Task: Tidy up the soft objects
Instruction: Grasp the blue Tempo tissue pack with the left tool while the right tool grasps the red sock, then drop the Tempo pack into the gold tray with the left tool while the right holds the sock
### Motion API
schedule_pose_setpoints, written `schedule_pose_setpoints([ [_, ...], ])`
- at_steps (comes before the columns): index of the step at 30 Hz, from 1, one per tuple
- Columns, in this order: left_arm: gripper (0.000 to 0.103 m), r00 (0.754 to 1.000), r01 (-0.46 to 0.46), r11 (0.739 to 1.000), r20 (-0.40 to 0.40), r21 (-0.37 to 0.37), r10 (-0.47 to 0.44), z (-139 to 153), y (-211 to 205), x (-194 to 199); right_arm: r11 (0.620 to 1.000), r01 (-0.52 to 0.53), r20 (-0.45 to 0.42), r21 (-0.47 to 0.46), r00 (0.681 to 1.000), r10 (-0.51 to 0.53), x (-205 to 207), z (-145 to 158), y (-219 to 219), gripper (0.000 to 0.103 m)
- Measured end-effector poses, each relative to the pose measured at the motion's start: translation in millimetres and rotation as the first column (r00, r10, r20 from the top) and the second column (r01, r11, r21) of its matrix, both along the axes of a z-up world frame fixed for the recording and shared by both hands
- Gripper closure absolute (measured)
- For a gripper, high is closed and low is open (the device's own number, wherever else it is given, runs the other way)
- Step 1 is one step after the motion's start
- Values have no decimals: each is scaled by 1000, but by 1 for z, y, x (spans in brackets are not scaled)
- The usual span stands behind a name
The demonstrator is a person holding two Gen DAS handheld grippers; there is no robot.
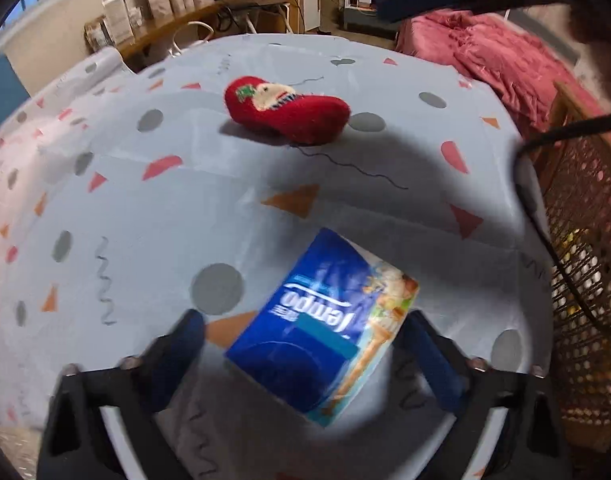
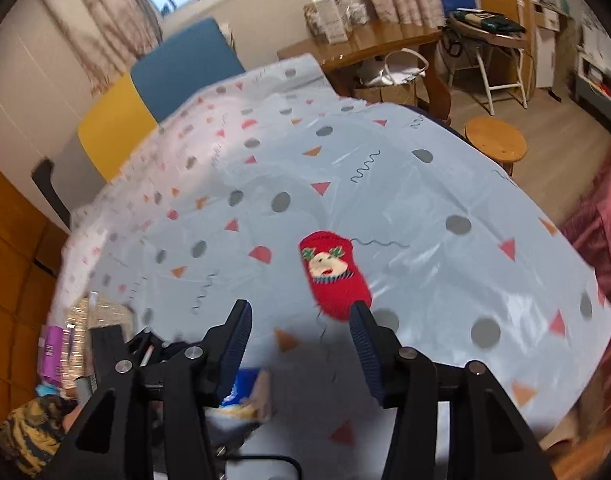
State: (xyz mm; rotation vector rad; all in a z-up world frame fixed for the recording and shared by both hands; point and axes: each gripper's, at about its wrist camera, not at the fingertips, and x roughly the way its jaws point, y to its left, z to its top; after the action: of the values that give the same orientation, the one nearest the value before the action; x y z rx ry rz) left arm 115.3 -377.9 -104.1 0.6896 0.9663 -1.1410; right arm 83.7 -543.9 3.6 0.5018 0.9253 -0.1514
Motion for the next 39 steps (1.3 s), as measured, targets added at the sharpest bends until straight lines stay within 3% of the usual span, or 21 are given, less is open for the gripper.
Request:
schedule_pose_setpoints([
  [1, 27, 1000, -16, 999, -12, -31, 15, 2, 4, 0, 1000, -27, -23, -11, 999, 26, 12, -6, -1, 50],
  [4, 38, 999, -46, 997, -30, -61, 44, 4, 14, 1, 996, -72, -101, -50, 993, 67, 41, -25, -3, 50],
  [11, 40, 987, -149, 983, -79, -103, 141, 7, 46, -2, 988, -121, -286, -91, 954, 90, 89, -82, -4, 51],
  [12, 40, 982, -175, 978, -94, -109, 165, 8, 52, -2, 986, -122, -305, -110, 949, 83, 91, -87, -1, 57],
  [13, 40, 977, -197, 974, -105, -111, 185, 9, 57, -2, 984, -123, -325, -130, 943, 75, 92, -91, 1, 72],
  [16, 40, 962, -265, 958, -100, -114, 254, 12, 69, -5, 978, -135, -331, -159, 941, 76, 88, -90, 14, 82],
  [21, 40, 939, -342, 931, -83, -125, 334, 27, 85, -4, 975, -148, -329, -168, 940, 86, 80, -85, 41, 83],
  [29, 40, 910, -408, 886, -15, -223, 415, 82, 109, -5, 999, -46, -294, 14, 955, 49, 61, -86, 60, 83],
  [34, 40, 867, -482, 828, -24, -288, 497, 116, 139, 5, 998, -70, -281, 4, 957, 68, 57, -86, 77, 83],
  [39, 40, 805, -563, 752, -22, -342, 593, 148, 179, 19, 985, -128, -283, -115, 955, 91, 59, -87, 92, 80],
])
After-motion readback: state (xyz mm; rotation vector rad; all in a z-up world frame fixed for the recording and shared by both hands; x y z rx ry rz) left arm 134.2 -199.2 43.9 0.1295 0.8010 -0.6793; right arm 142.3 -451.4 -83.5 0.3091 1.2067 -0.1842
